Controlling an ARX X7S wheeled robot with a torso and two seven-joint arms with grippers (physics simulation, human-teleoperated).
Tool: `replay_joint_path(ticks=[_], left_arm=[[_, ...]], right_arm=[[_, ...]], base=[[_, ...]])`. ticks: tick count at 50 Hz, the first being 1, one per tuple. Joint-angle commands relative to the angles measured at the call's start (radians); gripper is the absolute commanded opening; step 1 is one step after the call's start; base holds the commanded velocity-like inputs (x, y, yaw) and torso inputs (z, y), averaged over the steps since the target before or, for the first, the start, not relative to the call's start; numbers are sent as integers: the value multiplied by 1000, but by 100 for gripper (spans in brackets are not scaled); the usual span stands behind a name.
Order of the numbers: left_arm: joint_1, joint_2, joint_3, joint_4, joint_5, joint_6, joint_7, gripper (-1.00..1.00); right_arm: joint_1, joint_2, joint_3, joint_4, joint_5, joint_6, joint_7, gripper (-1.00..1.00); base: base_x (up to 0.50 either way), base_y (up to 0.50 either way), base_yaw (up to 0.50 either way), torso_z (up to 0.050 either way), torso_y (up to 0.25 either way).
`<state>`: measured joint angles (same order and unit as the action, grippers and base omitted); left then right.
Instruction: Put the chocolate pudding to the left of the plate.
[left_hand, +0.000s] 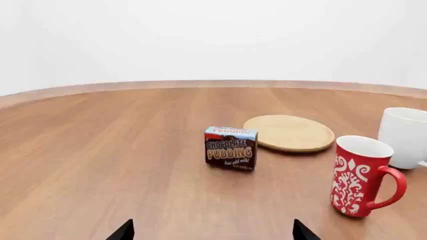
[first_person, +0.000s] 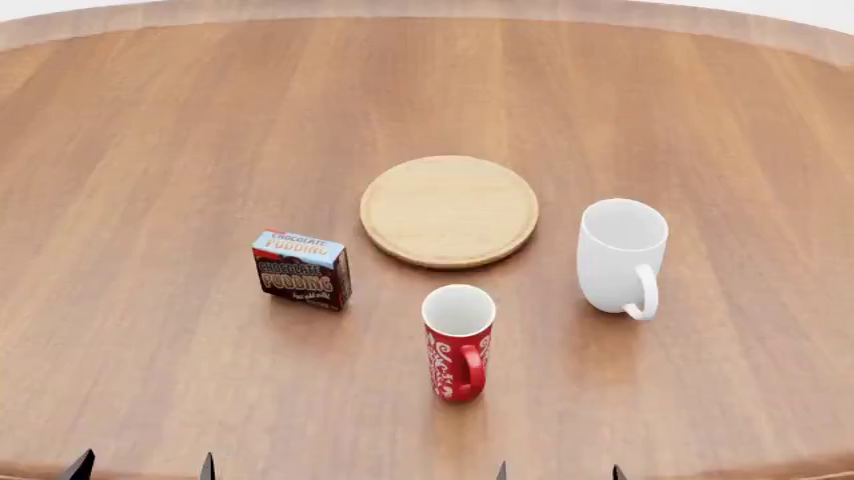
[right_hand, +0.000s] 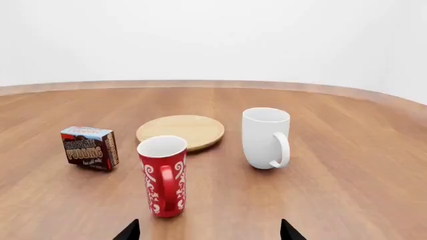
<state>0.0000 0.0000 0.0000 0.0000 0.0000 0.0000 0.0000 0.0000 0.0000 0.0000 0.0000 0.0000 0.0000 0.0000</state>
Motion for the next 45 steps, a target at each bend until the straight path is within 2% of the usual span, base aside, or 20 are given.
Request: replay_joint_path(ticks=[1,18,45], left_arm=[[-3,-21,25,-3,-21,0,-24,100],[9,-60,81,19,-53,2,-63,100],[8,-92,129,14,-83,11,-93,100]], right_arm=[[4,9,-12,9,9,-6,11,100],[3,55,-78,13,34,-6,73,100],[7,91,-128,17,63,-10,103,100]], base=[[0,0,0,0,0],[0,27,0,0,0],[0,243,0,0,0]])
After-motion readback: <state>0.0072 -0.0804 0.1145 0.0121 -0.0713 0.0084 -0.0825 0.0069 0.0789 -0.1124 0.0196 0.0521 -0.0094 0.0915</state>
